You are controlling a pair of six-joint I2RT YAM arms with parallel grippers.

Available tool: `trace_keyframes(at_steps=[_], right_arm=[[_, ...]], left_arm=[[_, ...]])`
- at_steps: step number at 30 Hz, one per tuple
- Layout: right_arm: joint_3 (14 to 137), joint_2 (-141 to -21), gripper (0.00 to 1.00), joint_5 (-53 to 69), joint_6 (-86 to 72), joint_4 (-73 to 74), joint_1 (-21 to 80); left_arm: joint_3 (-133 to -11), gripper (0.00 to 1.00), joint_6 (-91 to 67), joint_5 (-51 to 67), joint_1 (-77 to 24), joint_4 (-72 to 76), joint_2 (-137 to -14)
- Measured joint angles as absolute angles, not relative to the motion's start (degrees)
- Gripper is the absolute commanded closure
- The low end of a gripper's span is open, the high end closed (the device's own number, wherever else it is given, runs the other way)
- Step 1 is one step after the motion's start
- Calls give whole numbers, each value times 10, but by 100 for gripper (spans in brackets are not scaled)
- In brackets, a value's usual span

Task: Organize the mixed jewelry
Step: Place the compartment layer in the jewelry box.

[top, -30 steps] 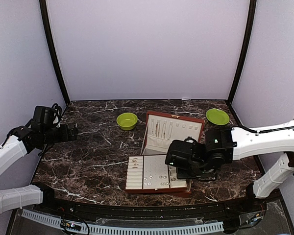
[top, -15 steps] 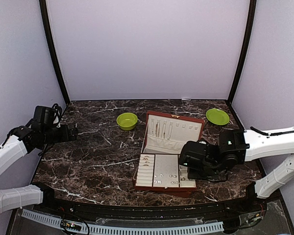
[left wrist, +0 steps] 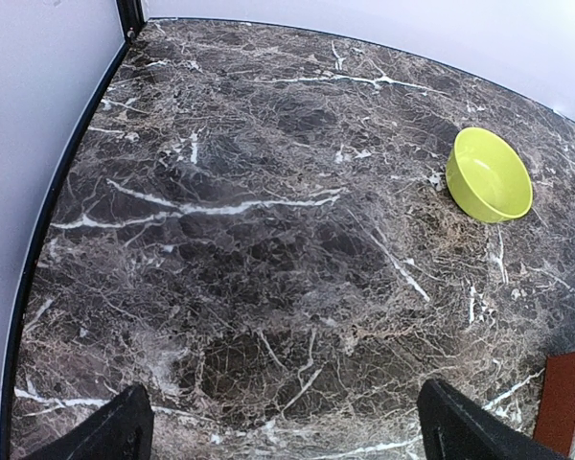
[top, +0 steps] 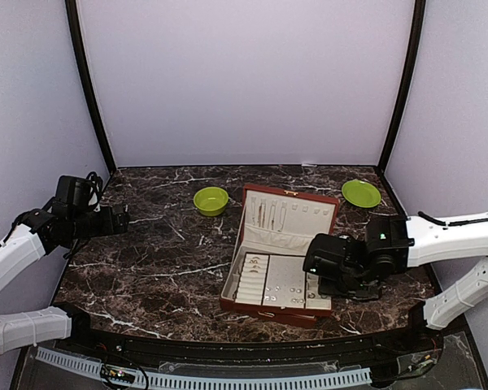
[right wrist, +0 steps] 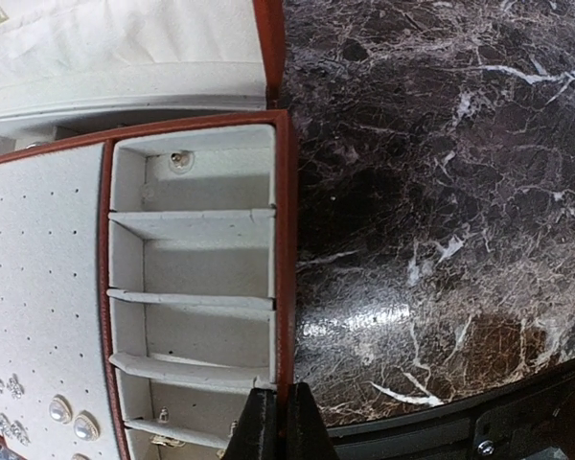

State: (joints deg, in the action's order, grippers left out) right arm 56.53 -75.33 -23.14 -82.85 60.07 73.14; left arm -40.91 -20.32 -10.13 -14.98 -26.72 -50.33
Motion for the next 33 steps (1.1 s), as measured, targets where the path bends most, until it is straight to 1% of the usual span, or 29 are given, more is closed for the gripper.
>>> trace_keyframes(at_steps=[8, 18, 33], right_arm=[[564, -771, 100, -232, -856, 600, 721], [618, -857, 100, -245, -862, 605, 713], [647, -901, 100, -248, -863, 614, 712]], left_arm=[[-409, 1, -203, -106, -150, -267, -498], [-409, 1, -203, -112, -150, -268, -494], [-409, 1, -203, -117, -150, -268, -486]])
